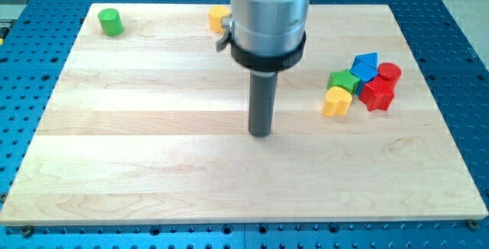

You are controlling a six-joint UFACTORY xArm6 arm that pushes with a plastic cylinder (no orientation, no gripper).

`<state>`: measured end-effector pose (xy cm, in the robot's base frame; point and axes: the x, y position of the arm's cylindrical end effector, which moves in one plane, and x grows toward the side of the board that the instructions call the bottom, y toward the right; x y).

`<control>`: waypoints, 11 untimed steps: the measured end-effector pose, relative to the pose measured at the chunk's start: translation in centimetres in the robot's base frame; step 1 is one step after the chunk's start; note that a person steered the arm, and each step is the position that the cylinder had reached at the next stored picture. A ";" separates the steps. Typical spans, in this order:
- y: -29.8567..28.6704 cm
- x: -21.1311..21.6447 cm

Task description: Place the green circle diagonally bottom left to the yellow hexagon

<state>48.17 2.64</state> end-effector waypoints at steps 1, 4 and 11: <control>-1.5 -0.9; -33.0 -6.7; -33.1 -25.9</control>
